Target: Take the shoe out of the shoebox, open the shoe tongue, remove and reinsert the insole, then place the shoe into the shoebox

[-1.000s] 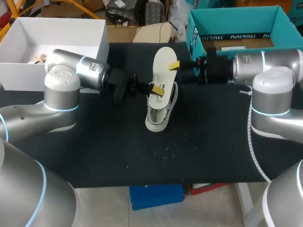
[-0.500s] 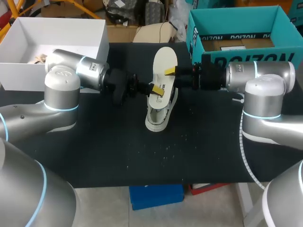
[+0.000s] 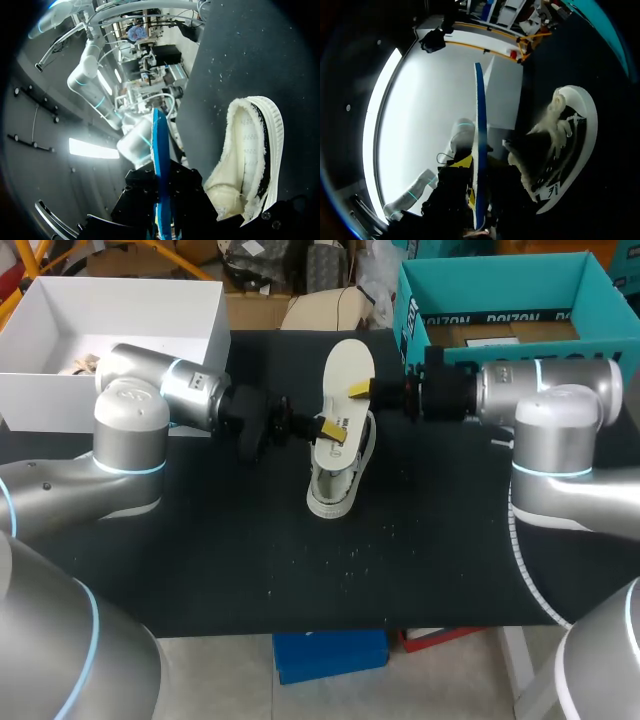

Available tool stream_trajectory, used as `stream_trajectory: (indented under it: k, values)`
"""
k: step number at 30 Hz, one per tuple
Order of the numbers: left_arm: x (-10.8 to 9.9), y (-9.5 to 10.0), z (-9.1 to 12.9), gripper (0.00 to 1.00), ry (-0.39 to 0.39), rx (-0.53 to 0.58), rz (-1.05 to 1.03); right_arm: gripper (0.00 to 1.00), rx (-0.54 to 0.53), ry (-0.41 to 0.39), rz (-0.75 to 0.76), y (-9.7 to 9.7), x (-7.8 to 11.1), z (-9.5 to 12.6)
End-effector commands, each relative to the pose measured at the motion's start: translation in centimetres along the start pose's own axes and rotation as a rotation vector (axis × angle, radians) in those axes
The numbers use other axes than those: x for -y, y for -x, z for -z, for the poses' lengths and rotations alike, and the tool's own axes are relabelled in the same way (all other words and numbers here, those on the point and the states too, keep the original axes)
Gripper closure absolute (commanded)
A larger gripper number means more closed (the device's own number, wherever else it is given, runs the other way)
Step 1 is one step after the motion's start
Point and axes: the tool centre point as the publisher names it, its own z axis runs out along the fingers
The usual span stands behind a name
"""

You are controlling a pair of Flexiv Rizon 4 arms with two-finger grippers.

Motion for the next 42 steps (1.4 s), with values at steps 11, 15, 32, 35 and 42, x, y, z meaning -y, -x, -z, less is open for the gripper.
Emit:
stream_trajectory:
  k: [11,15,32,35,42]
  values:
    - [1.9,1.4,3.0,0.0,0.104,-0.369,0.047,1.0,0.005,0.0,-0.001,-0.1,-0.1,-0.3]
    - [2.4,1.8,4.6,0.0,0.14,-0.666,0.173,1.0,0.005,0.0,-0.001,-0.1,-0.1,-0.3]
    - [1.1,3.9,2.9,0.0,0.306,-1.574,0.298,1.0,0.005,0.0,-0.001,-0.1,-0.1,-0.3]
    - [1.0,4.2,2.6,0.0,0.309,-1.611,0.277,1.0,0.005,0.0,-0.001,-0.1,-0.1,-0.3]
    - [0.6,4.4,2.3,0.0,0.272,-1.612,0.25,1.0,0.005,0.0,-0.001,-0.1,-0.1,-0.3]
